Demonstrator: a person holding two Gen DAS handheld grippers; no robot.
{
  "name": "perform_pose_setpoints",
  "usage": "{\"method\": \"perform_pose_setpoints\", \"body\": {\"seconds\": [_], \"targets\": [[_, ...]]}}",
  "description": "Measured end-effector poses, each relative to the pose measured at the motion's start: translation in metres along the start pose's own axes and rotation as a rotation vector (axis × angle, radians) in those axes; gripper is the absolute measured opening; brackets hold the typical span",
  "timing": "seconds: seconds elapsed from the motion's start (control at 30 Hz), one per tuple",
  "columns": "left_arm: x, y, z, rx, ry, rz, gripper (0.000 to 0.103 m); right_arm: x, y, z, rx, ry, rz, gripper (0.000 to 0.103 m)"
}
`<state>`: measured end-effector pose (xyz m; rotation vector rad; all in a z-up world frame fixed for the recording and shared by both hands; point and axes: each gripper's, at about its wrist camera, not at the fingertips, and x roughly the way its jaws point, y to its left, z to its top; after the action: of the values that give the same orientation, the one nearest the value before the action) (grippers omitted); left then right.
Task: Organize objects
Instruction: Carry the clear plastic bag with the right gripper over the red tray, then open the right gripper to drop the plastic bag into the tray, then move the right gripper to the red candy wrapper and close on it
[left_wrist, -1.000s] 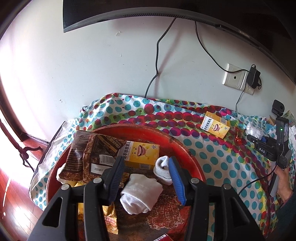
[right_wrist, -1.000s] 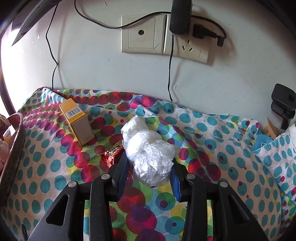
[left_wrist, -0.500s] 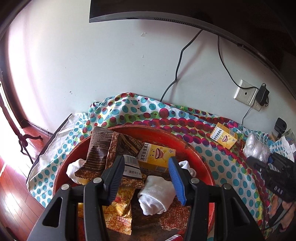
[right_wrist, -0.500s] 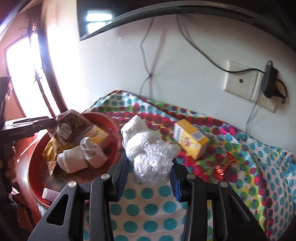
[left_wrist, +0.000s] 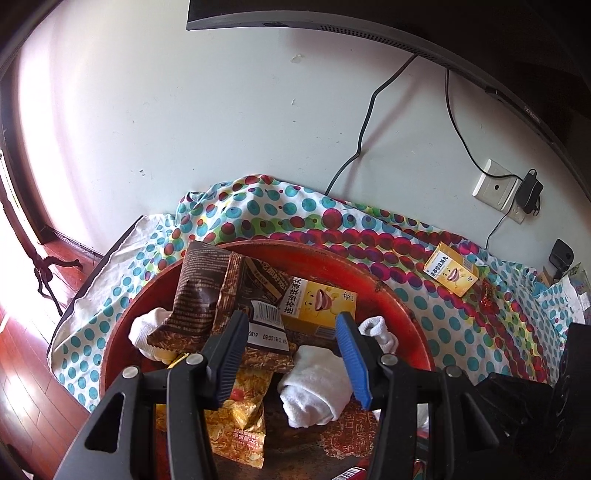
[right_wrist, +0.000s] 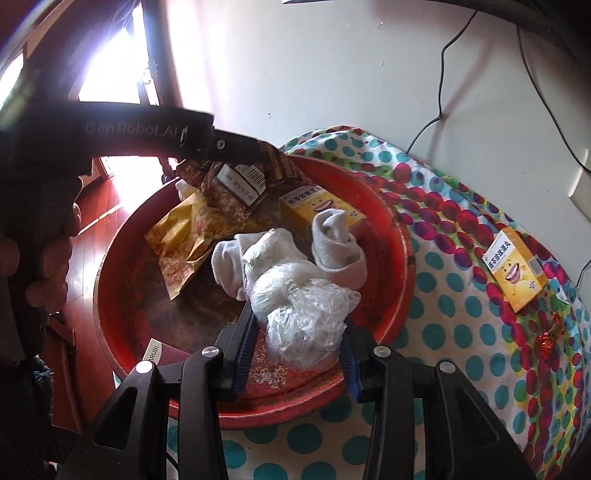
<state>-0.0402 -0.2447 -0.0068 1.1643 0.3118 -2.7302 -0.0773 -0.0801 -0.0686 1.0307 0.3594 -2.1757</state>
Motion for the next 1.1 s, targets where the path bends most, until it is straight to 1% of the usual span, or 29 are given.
{"method": "perform_pose_setpoints", "body": {"seconds": [0.17,0.37,0.43,0.47,0.5,0.57,0.6,0.67,0.73,0.8,0.93,1.0,1.1], "targets": [[0.004,-0.002,-0.001,0.000,0.010,-0.005,0.050,0.014,0.006,-0.003,-0.021,0.052,0.007,0.039],[0.006,-0.003,-0.002,0.004,0.016,-0.006,0.050,0.022,0.008,-0.003,-0.029,0.061,0.007,0.044],[0.006,-0.004,-0.002,0.004,0.017,-0.003,0.050,0.021,0.007,-0.003,-0.023,0.050,0.008,0.053],[0.007,-0.003,-0.002,0.003,0.017,-0.004,0.050,0.019,0.006,-0.003,-0.016,0.042,0.006,0.063],[0.007,-0.004,-0.002,0.005,0.019,-0.005,0.050,0.017,0.004,-0.003,-0.007,0.029,0.000,0.067],[0.008,-0.005,-0.003,0.008,0.022,0.001,0.050,0.008,-0.001,-0.002,0.005,-0.016,-0.017,0.067],[0.009,-0.005,-0.003,0.009,0.024,0.000,0.050,0.002,-0.006,-0.002,0.011,-0.038,-0.041,0.067],[0.009,-0.007,-0.003,0.012,0.024,-0.005,0.050,-0.011,-0.020,-0.005,0.031,-0.079,-0.076,0.067],[0.010,-0.010,-0.004,0.016,0.026,-0.009,0.050,-0.021,-0.041,-0.010,0.070,-0.092,-0.116,0.067],[0.011,-0.013,-0.004,0.024,0.026,-0.016,0.050,-0.030,-0.066,-0.018,0.125,-0.093,-0.157,0.067],[0.013,-0.025,-0.006,0.048,0.031,-0.029,0.050,-0.042,-0.122,-0.039,0.237,-0.087,-0.280,0.067],[0.015,-0.032,-0.007,0.067,0.035,-0.029,0.050,-0.045,-0.151,-0.049,0.304,-0.079,-0.326,0.066],[0.017,-0.042,-0.010,0.087,0.042,-0.052,0.050,-0.044,-0.186,-0.063,0.388,-0.062,-0.381,0.064]]}}
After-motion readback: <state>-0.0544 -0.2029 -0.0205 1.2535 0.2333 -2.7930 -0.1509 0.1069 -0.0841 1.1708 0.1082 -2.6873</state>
